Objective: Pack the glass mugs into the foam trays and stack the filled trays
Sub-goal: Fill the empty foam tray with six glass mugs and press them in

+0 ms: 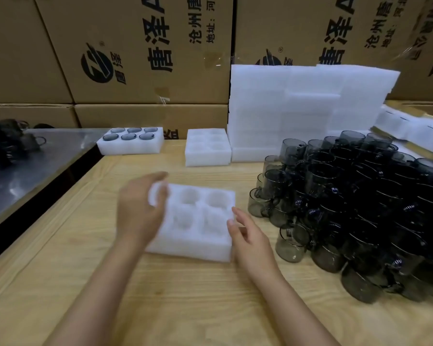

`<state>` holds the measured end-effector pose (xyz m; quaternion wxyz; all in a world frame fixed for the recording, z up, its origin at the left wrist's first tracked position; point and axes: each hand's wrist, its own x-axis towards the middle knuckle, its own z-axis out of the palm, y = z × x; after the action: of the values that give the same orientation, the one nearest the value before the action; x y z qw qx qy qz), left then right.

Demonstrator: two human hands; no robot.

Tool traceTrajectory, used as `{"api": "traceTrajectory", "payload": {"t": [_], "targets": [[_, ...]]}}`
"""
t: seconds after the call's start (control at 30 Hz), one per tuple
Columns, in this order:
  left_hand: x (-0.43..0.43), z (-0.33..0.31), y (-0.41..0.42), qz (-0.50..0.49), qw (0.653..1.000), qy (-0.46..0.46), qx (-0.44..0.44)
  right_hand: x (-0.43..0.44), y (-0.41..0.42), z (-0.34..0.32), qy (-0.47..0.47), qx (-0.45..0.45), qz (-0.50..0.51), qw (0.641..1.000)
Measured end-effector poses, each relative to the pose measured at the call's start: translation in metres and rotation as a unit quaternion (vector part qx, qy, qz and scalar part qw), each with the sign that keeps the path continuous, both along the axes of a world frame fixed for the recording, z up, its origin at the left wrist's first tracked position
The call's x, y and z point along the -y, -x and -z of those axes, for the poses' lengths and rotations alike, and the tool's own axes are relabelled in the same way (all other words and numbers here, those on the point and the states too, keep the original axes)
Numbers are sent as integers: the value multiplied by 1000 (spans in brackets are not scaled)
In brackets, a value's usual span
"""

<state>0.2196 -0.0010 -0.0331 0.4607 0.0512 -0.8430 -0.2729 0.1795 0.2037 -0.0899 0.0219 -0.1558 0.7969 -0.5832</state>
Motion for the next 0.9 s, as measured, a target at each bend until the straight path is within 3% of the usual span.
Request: {"api": "traceTrajectory", "payload": {"t": [0.03,0.07,0.1,0.13,0.17,0.23,0.27,0.4,0.53,0.63,0.73,0.8,0.83,0.9], "targets": [[24,4,2,19,989,-147,16,0,-1,1,-38,-24,9,999],[43,9,3,59,945,-320,25,1,-2,1,-59,-40,13,997],[58,15,4,109,877,-468,21,1,-2,0,-68,-45,16,997],[69,23,3,143,820,-554,25,2,-2,-1,-68,-45,18,997],[75,30,3,165,787,-593,46,2,-1,-2,-67,-41,18,997],[74,38,1,226,752,-607,122,-1,-1,-6,-68,-27,15,997],[70,40,0,252,747,-597,150,-3,0,-9,-73,-20,19,997],[71,48,9,242,779,-551,174,-15,0,-20,-158,-54,75,983],[65,58,10,228,848,-436,195,-22,-6,-32,-293,-127,113,941],[55,59,12,234,861,-419,169,-21,-12,-43,-366,-152,120,910],[47,60,16,242,845,-452,155,-27,-16,-59,-276,-257,162,912],[43,62,19,252,837,-457,163,-39,-8,-74,-210,-381,247,866],[42,63,20,256,835,-456,168,-49,-1,-82,-210,-410,281,842],[40,62,22,263,834,-453,173,-69,13,-97,-263,-386,327,821]]}}
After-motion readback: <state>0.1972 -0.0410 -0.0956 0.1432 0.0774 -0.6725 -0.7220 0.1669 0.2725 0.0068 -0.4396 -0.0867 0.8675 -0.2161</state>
